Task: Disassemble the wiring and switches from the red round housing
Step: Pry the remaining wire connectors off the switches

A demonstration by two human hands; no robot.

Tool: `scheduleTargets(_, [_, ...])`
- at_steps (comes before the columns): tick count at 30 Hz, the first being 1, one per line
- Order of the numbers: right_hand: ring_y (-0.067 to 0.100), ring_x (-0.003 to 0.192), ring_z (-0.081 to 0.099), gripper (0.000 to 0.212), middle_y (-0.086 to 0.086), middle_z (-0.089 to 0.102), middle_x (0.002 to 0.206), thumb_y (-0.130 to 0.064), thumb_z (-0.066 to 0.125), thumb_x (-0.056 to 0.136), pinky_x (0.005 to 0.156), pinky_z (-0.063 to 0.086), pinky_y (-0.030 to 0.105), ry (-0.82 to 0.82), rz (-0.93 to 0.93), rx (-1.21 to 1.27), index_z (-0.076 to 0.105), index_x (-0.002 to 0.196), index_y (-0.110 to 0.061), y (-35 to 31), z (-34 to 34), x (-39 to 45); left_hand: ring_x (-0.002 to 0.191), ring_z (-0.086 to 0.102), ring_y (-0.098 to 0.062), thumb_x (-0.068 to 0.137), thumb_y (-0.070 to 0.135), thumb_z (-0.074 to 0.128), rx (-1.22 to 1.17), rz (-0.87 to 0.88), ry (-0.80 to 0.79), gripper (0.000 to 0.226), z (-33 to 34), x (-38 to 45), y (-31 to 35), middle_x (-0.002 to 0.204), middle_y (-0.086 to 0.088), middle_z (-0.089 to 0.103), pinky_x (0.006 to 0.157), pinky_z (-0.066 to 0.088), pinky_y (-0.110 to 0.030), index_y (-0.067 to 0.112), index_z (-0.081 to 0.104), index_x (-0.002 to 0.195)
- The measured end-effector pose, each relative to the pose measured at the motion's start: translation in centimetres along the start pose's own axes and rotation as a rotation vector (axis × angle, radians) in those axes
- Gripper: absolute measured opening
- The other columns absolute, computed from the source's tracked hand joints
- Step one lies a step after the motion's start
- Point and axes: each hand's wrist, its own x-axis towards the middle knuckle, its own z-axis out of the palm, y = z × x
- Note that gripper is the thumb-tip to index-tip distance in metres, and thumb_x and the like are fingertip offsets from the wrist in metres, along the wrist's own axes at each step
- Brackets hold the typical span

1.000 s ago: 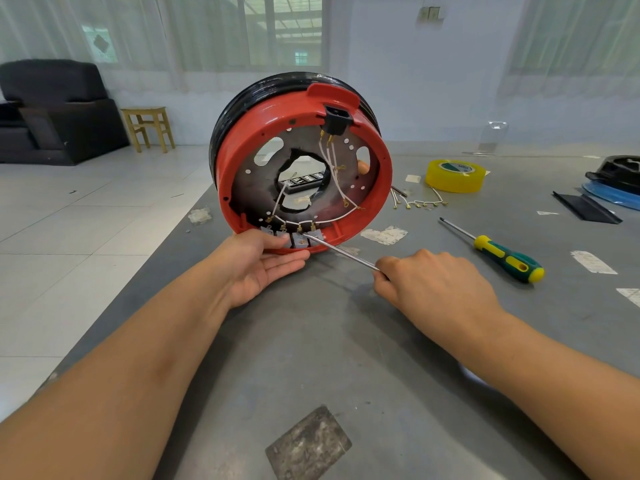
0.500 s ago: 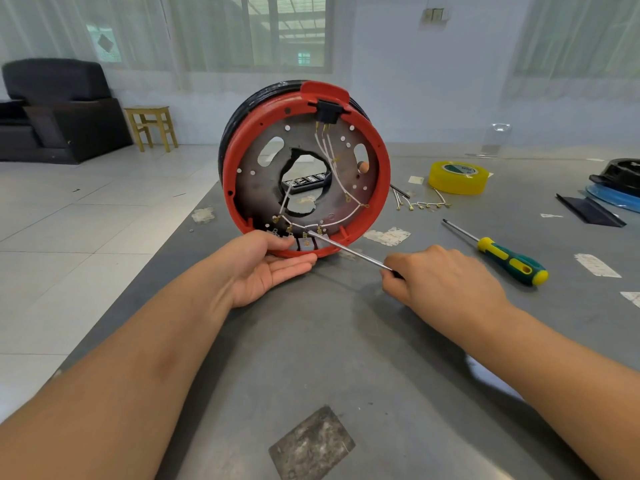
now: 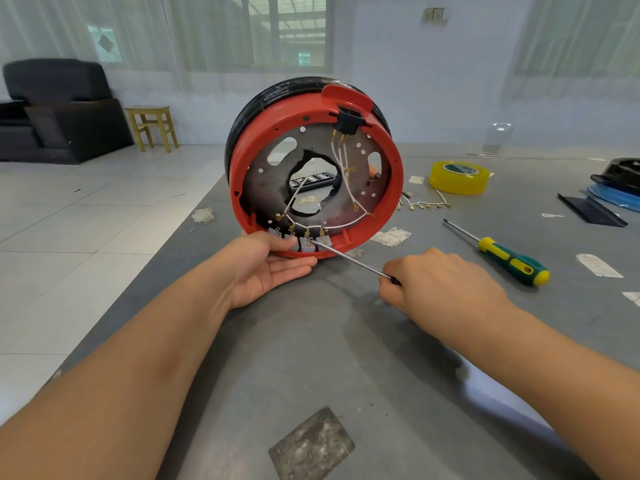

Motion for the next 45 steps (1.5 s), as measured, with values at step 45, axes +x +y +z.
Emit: scheduleTargets(45, [0.025, 0.059, 0.053, 0.038, -0.001, 0.052, 0.059, -0.049, 0.035, 0.103, 0.049, 0.038, 0.038, 0.363, -0.029, 0.298, 0.045, 0.079, -0.021, -0.6, 2.0, -0.1, 0.094, 0.080, -0.036, 0.103, 0.003, 0.057, -0.119, -0.025, 0.010, 0.038, 0.3, -0.6, 0.1, 0.109, -0.026, 0.078, 0.063, 0.065, -0.035, -0.004, 0.057, 0.140])
